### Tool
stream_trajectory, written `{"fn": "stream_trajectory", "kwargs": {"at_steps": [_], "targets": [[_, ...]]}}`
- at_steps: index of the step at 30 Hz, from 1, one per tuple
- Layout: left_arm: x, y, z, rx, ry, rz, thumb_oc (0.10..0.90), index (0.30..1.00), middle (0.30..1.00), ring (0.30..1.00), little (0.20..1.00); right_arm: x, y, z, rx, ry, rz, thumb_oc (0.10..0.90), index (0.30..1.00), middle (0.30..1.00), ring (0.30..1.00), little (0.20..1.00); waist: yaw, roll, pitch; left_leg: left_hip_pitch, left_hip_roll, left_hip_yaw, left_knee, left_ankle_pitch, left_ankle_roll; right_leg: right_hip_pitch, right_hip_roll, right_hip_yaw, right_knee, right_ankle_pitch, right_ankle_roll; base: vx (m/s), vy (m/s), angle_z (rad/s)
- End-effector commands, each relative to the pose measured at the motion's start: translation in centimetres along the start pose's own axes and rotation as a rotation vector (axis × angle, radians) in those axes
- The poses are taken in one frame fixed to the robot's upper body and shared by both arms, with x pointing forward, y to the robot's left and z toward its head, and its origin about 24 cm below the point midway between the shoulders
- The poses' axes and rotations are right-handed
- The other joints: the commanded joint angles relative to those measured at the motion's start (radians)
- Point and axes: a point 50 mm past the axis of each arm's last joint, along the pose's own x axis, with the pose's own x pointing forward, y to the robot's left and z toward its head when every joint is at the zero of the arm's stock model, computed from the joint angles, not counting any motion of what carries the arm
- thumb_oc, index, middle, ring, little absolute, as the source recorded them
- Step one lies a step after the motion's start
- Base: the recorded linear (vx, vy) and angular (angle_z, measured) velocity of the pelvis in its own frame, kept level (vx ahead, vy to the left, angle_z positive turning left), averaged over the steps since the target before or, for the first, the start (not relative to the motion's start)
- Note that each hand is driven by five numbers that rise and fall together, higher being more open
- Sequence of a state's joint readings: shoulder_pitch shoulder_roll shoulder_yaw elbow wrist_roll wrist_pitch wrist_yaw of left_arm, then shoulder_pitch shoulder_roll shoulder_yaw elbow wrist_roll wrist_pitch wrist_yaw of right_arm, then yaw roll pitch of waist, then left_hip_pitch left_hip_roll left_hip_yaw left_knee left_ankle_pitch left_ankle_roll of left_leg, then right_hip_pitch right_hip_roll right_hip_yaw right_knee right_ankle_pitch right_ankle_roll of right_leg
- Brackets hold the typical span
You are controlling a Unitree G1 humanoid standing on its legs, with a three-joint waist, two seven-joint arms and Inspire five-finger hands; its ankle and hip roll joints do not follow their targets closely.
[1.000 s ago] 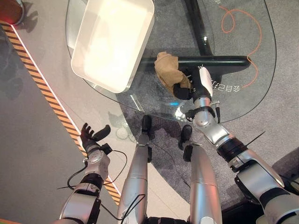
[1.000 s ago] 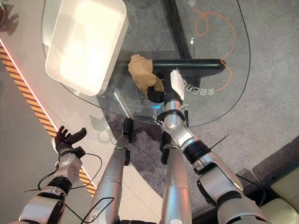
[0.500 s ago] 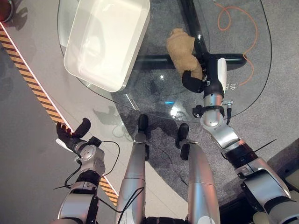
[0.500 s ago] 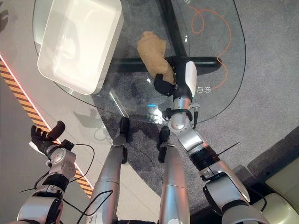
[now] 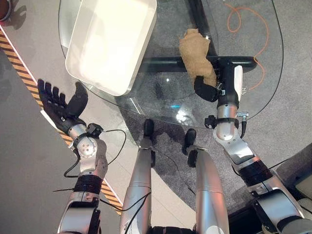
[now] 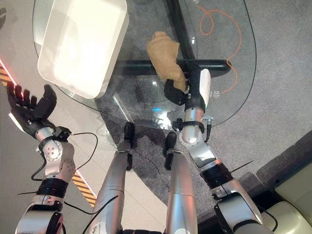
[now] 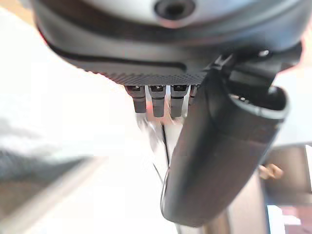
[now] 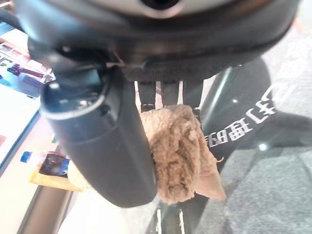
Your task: Wipe the table with a cloth and put it in the basket.
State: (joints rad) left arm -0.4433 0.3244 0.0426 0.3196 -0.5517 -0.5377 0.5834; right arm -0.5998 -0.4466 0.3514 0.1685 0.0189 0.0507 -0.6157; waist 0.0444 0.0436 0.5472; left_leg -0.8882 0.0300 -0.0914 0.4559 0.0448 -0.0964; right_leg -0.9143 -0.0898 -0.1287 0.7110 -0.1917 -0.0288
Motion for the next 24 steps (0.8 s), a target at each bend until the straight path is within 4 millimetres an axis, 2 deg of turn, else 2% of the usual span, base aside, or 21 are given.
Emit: {"fn": "stream_trajectory", "kwargs": {"at_steps": [1,5,9,12,16,24], "targets": [[0.5,-1.3,4.2,-0.062,-0.205,-0.17,0.8,0.9,0.9,0.9,0.9,-0.1,-1.7,8.5,0.205,-0.436,-0.067,0.1,0.3,0.3,0.3,0.2,-0.012,0.0,-0.027,0.051,-0.055,0.08,0.055,-0.082,0.097,0.045,0.081,0.045,-0.077,0.057,0.01,0.0,0.0,0.0],[-0.6,-4.2,5.0,-0.181,-0.167,-0.367,0.8,0.9,0.9,0.9,0.9,-0.3,-1.7,9.0,0.209,-0.46,-0.05,0.1,0.3,0.3,0.3,0.2,-0.018,0.003,-0.027,0.058,-0.057,0.085,0.052,-0.081,0.101,0.049,0.082,0.047,-0.077,0.06,0.013,0.0,0.0,0.0],[-1.5,-6.1,5.4,-0.276,-0.129,-0.502,0.8,0.9,0.9,0.9,0.9,-0.4,-1.6,9.4,0.214,-0.481,-0.023,0.1,0.3,0.3,0.3,0.2,-0.027,0.006,-0.027,0.062,-0.058,0.089,0.049,-0.08,0.103,0.05,0.082,0.051,-0.078,0.063,0.016,0.0,0.0,0.0],[-2.7,-8.2,5.0,-0.384,-0.028,-0.647,0.8,0.9,0.9,0.9,0.9,-0.6,-1.5,9.9,0.217,-0.507,0.001,0.1,0.3,0.3,0.3,0.2,-0.038,0.006,-0.027,0.067,-0.056,0.097,0.044,-0.079,0.104,0.052,0.081,0.055,-0.087,0.07,0.021,-0.01,0.016,-0.02],[-3.7,-9.8,4.8,-0.46,0.052,-0.742,0.8,0.9,0.9,0.9,0.9,-0.7,-1.3,10.8,0.226,-0.55,0.024,0.1,0.3,0.3,0.3,0.2,-0.046,0.004,-0.027,0.075,-0.056,0.101,0.032,-0.077,0.105,0.059,0.083,0.058,-0.103,0.078,0.025,-0.01,0.003,-0.03],[-4.5,-11.4,5.0,-0.575,0.133,-0.832,0.8,0.9,0.9,0.9,0.9,-1.1,-1.2,12.5,0.254,-0.628,0.063,0.1,0.3,0.3,0.3,0.2,-0.058,-0.003,-0.027,0.091,-0.055,0.109,0.02,-0.074,0.104,0.073,0.089,0.065,-0.122,0.088,0.03,-0.01,-0.001,-0.02]]}}
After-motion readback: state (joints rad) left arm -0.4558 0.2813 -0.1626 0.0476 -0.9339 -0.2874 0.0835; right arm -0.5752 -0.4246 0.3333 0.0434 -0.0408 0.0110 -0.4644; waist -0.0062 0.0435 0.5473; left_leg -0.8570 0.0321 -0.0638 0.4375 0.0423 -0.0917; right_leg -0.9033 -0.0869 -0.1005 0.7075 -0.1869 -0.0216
